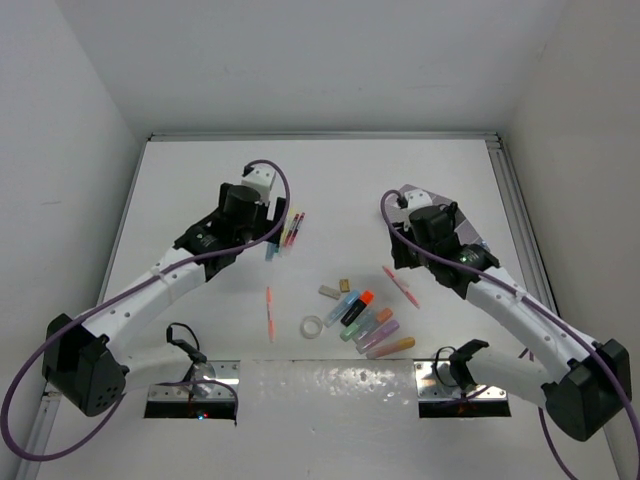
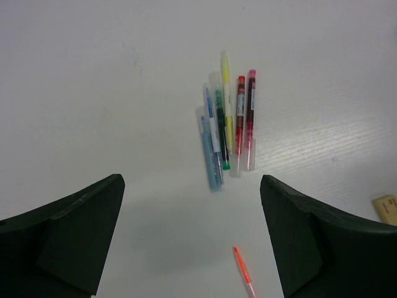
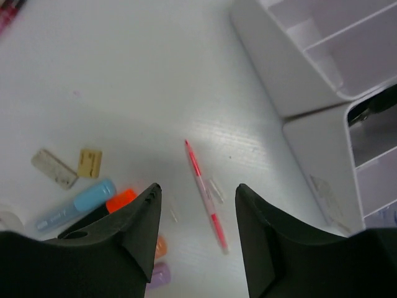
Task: Sort the stationery into containers
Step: Pick up the pen from the center of the board.
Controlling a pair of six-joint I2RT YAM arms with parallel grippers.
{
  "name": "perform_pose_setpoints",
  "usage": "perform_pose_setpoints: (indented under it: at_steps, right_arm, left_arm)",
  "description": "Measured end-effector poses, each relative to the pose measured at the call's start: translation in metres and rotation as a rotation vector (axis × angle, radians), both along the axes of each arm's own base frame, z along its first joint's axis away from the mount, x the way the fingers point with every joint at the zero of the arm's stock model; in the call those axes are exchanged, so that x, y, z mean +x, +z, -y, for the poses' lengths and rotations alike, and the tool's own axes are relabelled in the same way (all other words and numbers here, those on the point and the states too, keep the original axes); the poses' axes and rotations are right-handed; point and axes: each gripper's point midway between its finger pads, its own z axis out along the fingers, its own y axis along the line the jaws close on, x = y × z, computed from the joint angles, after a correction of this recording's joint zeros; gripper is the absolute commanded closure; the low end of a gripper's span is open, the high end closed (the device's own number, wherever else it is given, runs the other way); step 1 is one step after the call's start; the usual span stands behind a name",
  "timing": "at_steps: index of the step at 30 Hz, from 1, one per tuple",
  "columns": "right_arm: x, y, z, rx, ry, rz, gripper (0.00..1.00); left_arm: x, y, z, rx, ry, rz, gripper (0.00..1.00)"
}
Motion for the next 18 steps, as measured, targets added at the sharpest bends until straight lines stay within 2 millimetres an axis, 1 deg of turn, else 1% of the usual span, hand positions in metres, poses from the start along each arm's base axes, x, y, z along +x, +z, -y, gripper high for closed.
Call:
perform_pose_setpoints:
  at_steps: [2,3,6,10,11,12,14,15,17,18]
  right_arm:
    - [-0.010,-0.013,0.000,-0.016,0.015,-0.053,0.50]
    - [-0.012,-0.018,0.000,-0.025,0.020,-0.074,0.50]
    - [-0.019,-0.029,-0.001,-0.057,0.032,-0.134,0.50]
    - [-0.026,-0.039,-0.001,-0.074,0.032,-0.184,0.50]
    - [-0.027,-0.040,-0.001,-0.073,0.031,-0.187,0.52]
    - [-0.027,-0.040,-0.002,-0.070,0.028,-0.188,0.59]
    - [-0.029,-0.044,-0.001,-0.065,0.018,-0.198,0.67]
    - [-0.030,-0.046,-0.002,-0.061,0.012,-0.207,0.73]
    - [-0.033,-0.050,-0.002,-0.056,0.000,-0.228,0.73]
    - [-0.034,-0.052,-0.003,-0.055,-0.002,-0.239,0.73]
  left_arm:
    - [-0.006,-0.006,-0.001,-0.025,0.016,-0.022,0.13]
    - [-0.009,-0.009,-0.002,-0.036,0.023,-0.031,0.16]
    - [-0.014,-0.017,-0.003,-0.066,0.049,-0.058,0.22]
    - [-0.021,-0.028,-0.001,-0.105,0.067,-0.096,0.25]
    - [-0.022,-0.031,-0.001,-0.113,0.068,-0.104,0.25]
    - [-0.024,-0.033,-0.001,-0.121,0.069,-0.113,0.27]
    - [-0.029,-0.040,-0.001,-0.129,0.069,-0.129,0.29]
    - [-0.030,-0.042,-0.001,-0.129,0.066,-0.136,0.34]
    - [-0.031,-0.045,0.003,-0.143,0.045,-0.143,0.40]
    - [-0.031,-0.046,0.006,-0.155,0.033,-0.143,0.47]
